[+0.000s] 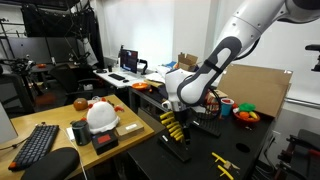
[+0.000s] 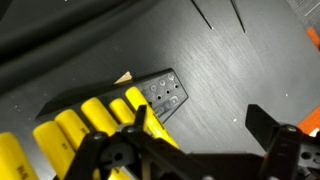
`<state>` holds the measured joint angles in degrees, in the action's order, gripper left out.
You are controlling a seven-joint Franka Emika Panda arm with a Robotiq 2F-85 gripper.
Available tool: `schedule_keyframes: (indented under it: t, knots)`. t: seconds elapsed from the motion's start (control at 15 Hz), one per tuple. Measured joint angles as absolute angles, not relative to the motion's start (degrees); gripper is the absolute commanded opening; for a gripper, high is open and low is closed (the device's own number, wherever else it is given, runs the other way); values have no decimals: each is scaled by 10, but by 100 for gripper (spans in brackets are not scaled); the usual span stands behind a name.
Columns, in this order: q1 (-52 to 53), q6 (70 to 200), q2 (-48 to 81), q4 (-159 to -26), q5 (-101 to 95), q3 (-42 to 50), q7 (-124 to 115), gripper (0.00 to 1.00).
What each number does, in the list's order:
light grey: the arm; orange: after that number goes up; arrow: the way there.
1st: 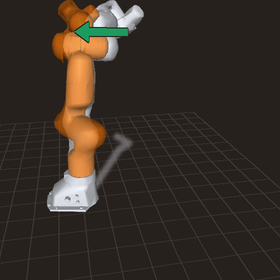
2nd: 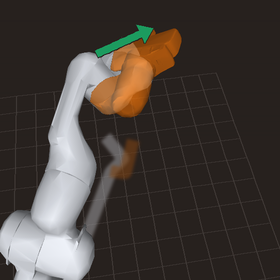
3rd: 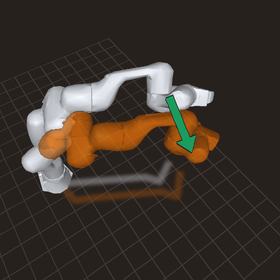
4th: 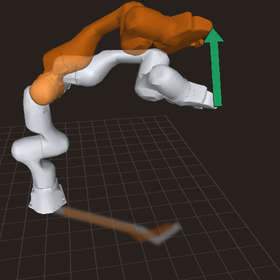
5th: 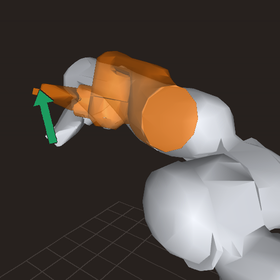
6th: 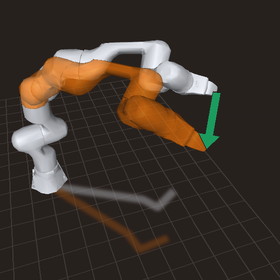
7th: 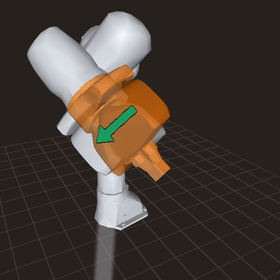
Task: Detach the smallest yellow object from the stand and put it on the table
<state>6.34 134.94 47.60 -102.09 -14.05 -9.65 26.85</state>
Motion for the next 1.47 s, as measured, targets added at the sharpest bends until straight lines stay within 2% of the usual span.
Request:
schedule_keyframes:
  t: [1.47]
  knots:
    - [74, 1250, 538, -919, -145, -101, 279, 100]
